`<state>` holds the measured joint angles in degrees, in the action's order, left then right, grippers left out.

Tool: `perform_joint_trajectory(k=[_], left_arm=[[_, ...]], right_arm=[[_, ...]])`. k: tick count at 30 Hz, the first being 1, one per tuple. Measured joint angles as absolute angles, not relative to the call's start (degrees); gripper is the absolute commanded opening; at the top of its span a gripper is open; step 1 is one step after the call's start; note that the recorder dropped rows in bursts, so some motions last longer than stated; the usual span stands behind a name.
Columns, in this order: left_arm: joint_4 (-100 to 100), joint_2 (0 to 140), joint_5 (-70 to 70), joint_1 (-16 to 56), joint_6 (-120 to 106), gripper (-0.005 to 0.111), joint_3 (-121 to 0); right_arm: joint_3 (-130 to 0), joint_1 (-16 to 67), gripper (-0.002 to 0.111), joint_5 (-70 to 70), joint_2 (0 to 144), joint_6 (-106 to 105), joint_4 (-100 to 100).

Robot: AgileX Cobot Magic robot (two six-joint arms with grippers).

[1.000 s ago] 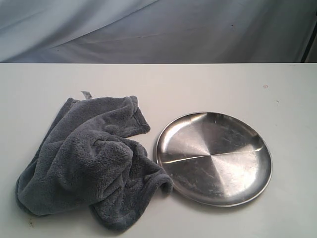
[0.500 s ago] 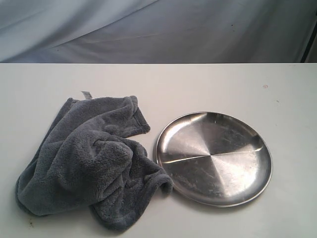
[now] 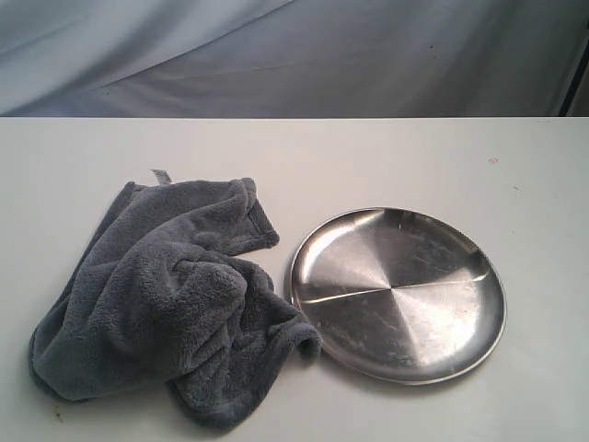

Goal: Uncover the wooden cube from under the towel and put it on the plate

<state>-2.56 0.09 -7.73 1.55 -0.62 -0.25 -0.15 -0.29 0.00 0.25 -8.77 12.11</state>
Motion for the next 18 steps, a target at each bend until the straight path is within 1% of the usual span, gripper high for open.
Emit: perform_joint_trajectory(k=[4,8,10,13,18], left_arm=[[-2.56,0.09,-7.73,1.55,-0.62,0.001,-0.25],[-2.56,0.09,-7.73,1.55,-0.62,0.001,-0.25],[-2.56,0.09,-7.73,1.55,-0.62,0.001,-0.25],[-2.56,0.09,-7.73,1.55,-0.62,0.001,-0.25],[-2.56,0.09,-7.73,1.55,-0.62,0.001,-0.25]], right_arm=[[-0.15,-0.29,0.0,-10.24,0.25,-8.77,15.17],[-5.02,-0.29,0.0,-11.71,0.25,-6.48,15.6],[-9.83,-0.29,0.0,-11.96,0.25,-4.82,15.73],[-15.87,-0.29,0.0,-11.84,0.15,-4.31,14.46],[-24.04,1.2,0.0,-1.43,0.11,-4.72,11.58]])
